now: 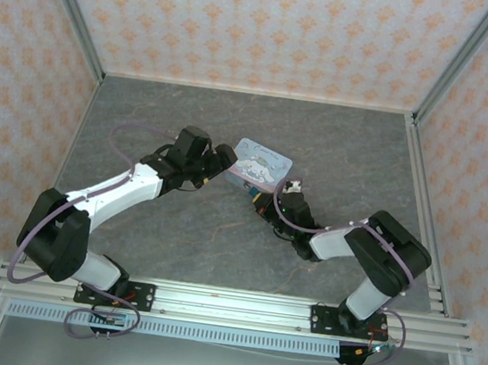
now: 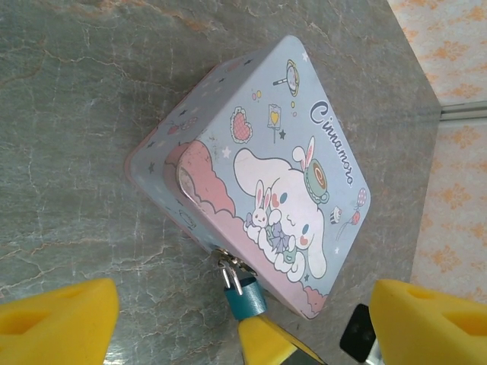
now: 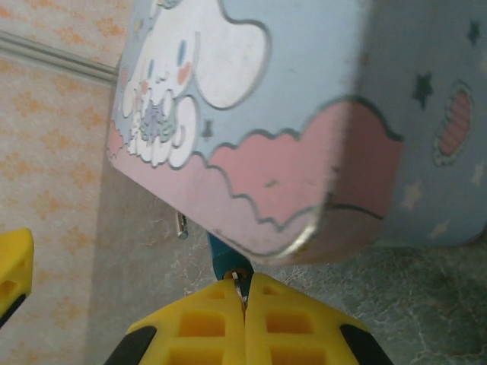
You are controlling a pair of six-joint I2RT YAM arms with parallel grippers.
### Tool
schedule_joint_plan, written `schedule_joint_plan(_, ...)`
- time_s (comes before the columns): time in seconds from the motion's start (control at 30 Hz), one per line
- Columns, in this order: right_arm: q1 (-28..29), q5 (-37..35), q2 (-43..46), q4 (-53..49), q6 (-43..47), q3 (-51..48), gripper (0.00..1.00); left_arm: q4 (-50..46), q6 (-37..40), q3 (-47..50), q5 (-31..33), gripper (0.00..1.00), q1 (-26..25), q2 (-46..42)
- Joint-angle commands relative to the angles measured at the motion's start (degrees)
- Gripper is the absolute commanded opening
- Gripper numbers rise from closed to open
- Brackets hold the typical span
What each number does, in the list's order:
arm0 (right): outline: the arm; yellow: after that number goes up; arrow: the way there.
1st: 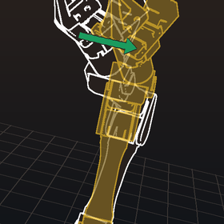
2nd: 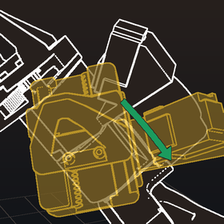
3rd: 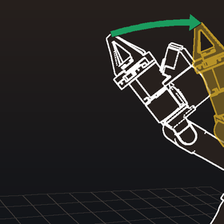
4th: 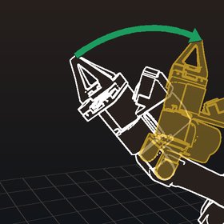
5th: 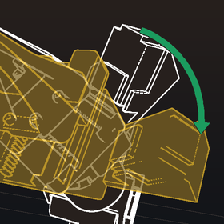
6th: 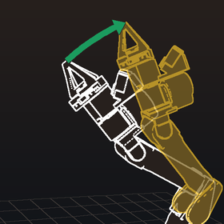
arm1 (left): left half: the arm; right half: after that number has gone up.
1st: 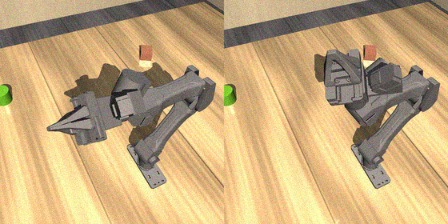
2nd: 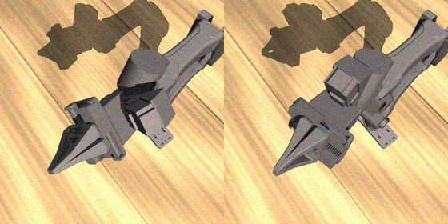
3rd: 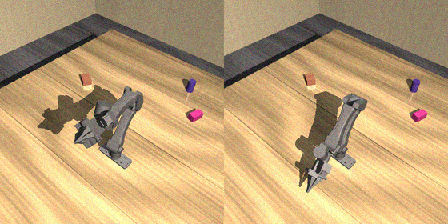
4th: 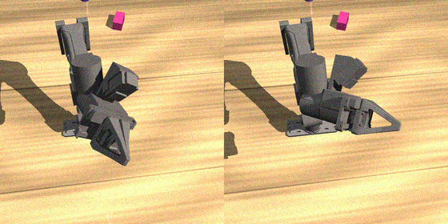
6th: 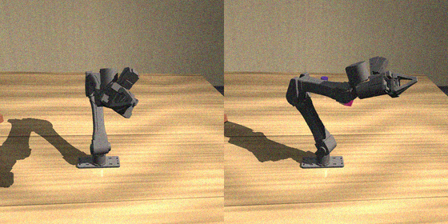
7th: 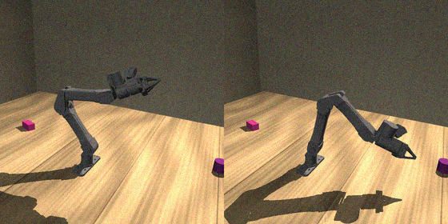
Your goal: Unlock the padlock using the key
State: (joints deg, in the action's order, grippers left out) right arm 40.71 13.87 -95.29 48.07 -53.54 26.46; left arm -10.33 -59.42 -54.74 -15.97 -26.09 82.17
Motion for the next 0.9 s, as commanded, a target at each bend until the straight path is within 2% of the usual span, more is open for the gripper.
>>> schedule_joint_plan(0.0,-0.6,2.7,-2.6,2.7,-8.6,-1.5,0.0,-2.1,1.9,-1.9,2.1,0.86,0.8,1.1)
schedule_joint_plan(0.3,-1.7,3.2,-5.0,5.1,-13.2,-2.8,0.01,-5.1,7.3,-6.9,2.8,0.93,3.2,6.2)
schedule_joint_plan(0.5,-2.2,2.9,-4.0,3.0,-11.8,-3.0,0.27,-6.8,13.1,-12.9,-0.1,0.96,4.8,12.6)
schedule_joint_plan(0.63,-2.5,1.9,-1.8,0.1,-9.3,-3.4,0.37,-8.5,16.6,-16.7,-1.8,0.96,5.3,17.3)
schedule_joint_plan(0.77,-2.8,0.1,2.4,-3.0,-4.6,-4.3,0.54,-9.3,19.5,-20.3,-5.5,0.94,5.7,21.8)
schedule_joint_plan(0.87,-3.0,1.4,4.1,-2.2,-1.5,-3.9,0.64,-11.0,20.7,-22.5,-6.8,0.92,5.7,24.6)
